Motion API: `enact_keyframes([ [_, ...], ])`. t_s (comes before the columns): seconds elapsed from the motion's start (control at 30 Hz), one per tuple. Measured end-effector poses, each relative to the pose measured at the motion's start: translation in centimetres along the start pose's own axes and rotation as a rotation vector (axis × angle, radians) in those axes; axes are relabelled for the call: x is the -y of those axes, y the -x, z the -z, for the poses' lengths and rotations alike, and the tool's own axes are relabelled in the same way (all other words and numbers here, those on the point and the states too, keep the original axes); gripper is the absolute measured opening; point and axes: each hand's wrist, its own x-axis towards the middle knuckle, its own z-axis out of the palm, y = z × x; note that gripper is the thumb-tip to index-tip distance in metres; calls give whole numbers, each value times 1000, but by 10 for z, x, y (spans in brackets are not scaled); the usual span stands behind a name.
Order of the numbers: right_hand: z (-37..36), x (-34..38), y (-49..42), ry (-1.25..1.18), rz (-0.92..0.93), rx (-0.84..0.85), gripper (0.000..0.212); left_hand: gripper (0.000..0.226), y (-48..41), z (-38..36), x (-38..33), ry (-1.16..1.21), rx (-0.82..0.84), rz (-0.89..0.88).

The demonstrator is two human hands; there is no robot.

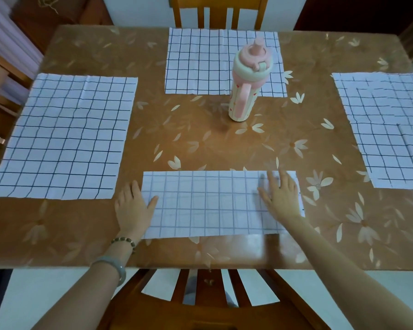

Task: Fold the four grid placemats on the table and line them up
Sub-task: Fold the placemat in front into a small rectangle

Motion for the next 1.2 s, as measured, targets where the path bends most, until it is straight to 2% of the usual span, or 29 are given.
enact_keyframes([
  [0.1,-4,49,8,-121,245,106,51,79,8,12,-14,170,14,154],
  [0.17,-6,72,13,-160,323,178,51,76,8,16,-19,266,30,209],
  [0.27,-10,84,13,-142,330,278,59,62,5,17,-22,360,65,260],
  [0.43,-14,81,13,-119,307,307,68,44,3,22,-30,469,166,346],
  [0.57,-14,79,13,-100,314,315,74,21,5,26,-26,538,203,284],
  [0.63,-14,80,14,-86,308,323,78,17,5,35,-22,579,200,255],
  [0.77,-14,93,18,-58,269,365,85,17,1,62,-6,663,219,181],
  [0.93,-22,129,23,-18,304,388,84,14,-5,99,22,646,248,106],
  [1.07,-27,148,20,31,296,427,94,18,-3,117,35,593,307,48],
  [1.2,-26,152,17,43,264,465,102,23,7,131,26,596,299,-26],
])
